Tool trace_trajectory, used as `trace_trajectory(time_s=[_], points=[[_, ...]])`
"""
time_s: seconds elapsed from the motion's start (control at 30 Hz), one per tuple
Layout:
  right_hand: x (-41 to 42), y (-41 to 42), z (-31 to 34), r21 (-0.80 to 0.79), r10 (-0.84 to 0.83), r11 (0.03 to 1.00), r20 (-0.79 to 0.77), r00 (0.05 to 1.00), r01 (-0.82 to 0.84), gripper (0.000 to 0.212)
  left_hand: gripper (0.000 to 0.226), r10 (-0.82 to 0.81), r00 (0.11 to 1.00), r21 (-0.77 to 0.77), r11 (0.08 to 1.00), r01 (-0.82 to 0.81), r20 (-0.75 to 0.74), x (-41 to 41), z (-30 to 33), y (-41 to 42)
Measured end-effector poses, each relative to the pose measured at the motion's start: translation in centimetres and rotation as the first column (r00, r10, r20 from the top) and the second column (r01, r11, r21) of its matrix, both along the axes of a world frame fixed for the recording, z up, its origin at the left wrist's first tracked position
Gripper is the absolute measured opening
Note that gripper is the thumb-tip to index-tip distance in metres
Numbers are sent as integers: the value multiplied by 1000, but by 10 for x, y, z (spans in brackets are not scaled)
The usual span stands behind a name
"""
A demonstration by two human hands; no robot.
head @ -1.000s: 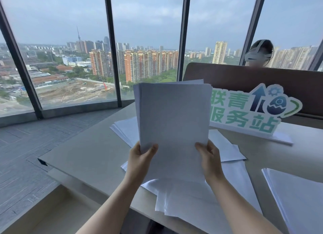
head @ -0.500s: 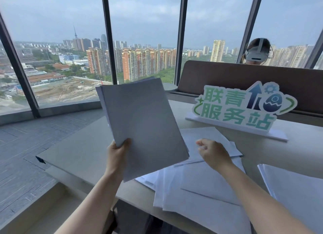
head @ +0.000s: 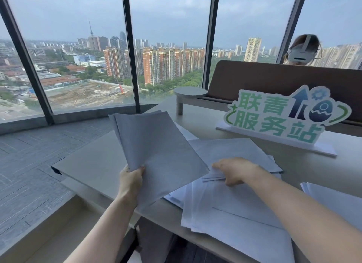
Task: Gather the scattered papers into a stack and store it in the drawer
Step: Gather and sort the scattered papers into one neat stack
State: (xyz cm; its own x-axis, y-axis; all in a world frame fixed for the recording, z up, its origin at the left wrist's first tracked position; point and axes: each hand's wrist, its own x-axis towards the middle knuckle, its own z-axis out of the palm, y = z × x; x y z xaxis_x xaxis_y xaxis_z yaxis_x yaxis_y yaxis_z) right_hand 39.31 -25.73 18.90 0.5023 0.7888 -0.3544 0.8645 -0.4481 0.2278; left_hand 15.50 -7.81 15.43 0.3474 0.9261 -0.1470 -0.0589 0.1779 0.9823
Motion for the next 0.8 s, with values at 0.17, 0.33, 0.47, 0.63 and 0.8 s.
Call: trace_trajectory(time_s=[0.17, 0.33, 0.47, 0.63, 0.8], points=[[4, 3, -10, 49, 49, 997, 64, 997, -52, 50, 11, 5, 1000, -2, 1000, -5, 16, -2, 0, -3], [-5, -1, -9, 167, 10, 985, 168, 986, -38, 42, 11, 6, 1000, -22, 1000, -5, 28, -3, 1, -3], [-3, -8, -6, 341, -122, 939, 212, 970, 44, 60, 10, 20, 999, -31, 999, -20, 27, -5, 2, -2], [5, -12, 5, 684, -313, 673, -80, 946, 281, 41, 11, 34, 999, -4, 999, -34, 20, -7, 7, -1], [-7, -6, 31, 836, -217, 454, -232, 948, 309, 25, 17, -4, 1000, 31, 1000, 4, -1, -1, 14, -13]])
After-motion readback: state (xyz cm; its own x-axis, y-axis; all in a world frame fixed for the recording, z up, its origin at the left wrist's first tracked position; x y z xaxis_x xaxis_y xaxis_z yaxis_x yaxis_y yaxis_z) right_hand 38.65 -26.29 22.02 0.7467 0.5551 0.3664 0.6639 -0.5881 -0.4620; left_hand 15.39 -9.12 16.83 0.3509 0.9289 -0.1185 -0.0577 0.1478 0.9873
